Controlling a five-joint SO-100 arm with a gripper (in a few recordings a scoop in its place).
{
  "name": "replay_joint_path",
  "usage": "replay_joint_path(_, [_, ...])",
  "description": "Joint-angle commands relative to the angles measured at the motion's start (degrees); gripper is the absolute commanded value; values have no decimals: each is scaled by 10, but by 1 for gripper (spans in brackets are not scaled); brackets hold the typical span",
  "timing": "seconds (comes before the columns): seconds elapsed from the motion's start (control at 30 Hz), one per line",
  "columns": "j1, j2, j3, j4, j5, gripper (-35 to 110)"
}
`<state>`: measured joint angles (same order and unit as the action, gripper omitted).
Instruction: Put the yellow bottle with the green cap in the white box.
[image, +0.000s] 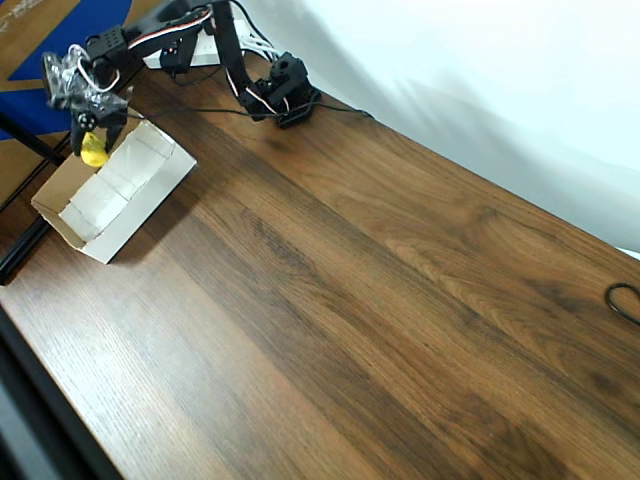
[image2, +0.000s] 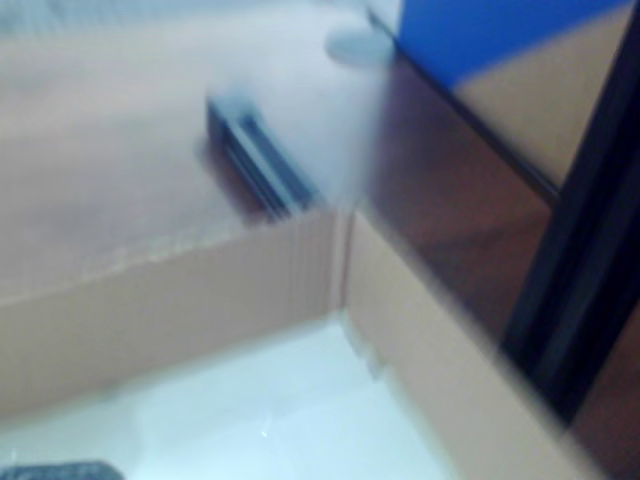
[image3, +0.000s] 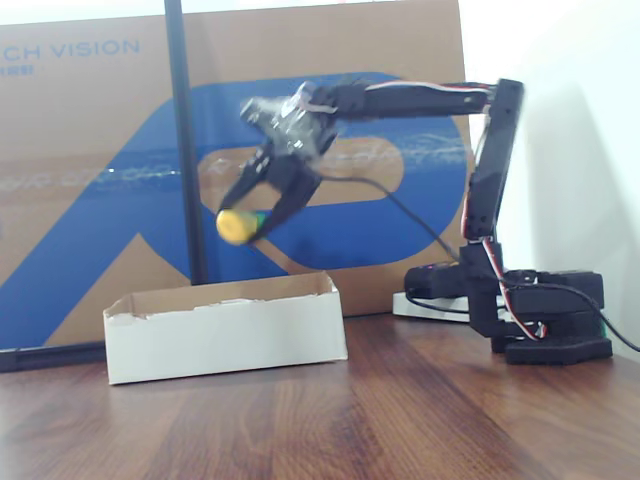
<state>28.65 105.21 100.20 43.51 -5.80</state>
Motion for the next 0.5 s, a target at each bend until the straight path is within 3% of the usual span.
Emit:
replay_joint_path(0.0, [-17,-6,-54,4,-5,0])
replay_joint_path(0.47, [32,-53,-19,-56,13,0])
